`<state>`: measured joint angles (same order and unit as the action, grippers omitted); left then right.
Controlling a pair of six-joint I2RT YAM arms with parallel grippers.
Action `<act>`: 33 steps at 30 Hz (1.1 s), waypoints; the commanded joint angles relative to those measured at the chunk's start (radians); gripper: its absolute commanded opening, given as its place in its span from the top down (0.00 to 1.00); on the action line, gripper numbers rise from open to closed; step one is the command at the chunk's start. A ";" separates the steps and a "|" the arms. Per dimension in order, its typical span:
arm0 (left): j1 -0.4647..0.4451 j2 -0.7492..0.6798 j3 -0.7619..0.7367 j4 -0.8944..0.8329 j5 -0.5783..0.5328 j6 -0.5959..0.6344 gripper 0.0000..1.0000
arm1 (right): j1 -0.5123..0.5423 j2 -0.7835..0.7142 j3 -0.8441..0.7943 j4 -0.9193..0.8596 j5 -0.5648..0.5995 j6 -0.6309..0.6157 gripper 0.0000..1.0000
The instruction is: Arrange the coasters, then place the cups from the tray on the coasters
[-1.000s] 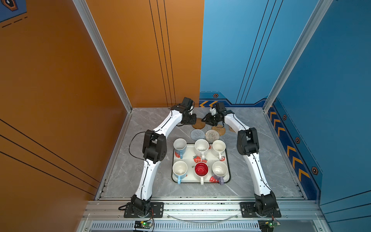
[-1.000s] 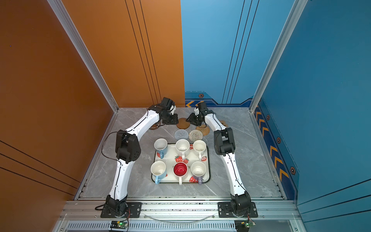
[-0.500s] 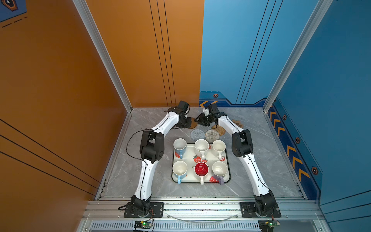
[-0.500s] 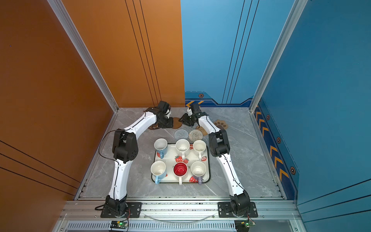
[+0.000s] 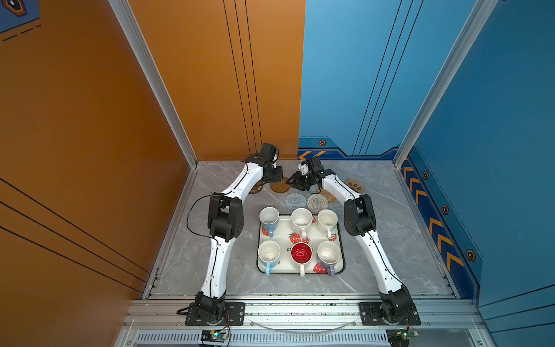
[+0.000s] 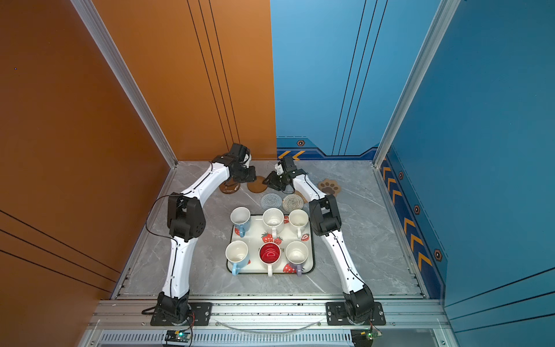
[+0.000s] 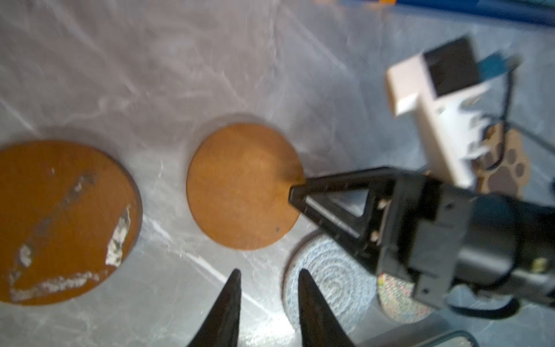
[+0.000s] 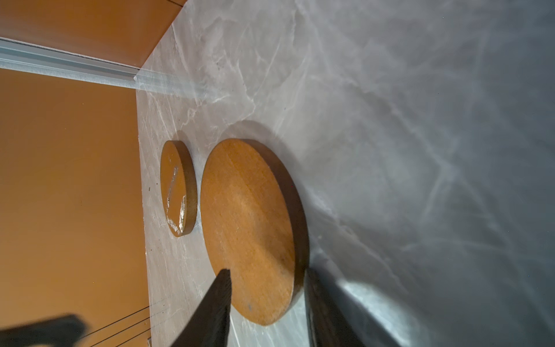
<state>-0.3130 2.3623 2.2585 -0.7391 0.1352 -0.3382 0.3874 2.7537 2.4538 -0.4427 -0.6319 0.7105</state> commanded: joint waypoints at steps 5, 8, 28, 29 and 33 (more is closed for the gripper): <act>0.040 0.153 0.159 0.122 0.060 -0.055 0.64 | -0.034 -0.025 -0.024 -0.071 0.047 -0.027 0.52; 0.060 0.197 0.159 0.215 0.117 -0.110 0.63 | -0.049 -0.018 -0.011 -0.051 0.048 -0.014 0.51; 0.105 0.274 0.075 0.445 0.214 -0.216 0.62 | -0.030 0.147 0.086 0.205 -0.066 0.237 0.52; 0.109 0.270 0.067 0.446 0.217 -0.216 0.62 | -0.026 0.150 0.086 0.205 -0.070 0.239 0.52; 0.118 0.253 0.034 0.446 0.226 -0.205 0.62 | -0.009 0.154 0.086 0.206 -0.084 0.242 0.52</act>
<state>-0.2092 2.6324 2.3192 -0.3031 0.3271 -0.5480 0.3595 2.8601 2.5336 -0.2012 -0.7010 0.9302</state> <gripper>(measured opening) 0.380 0.479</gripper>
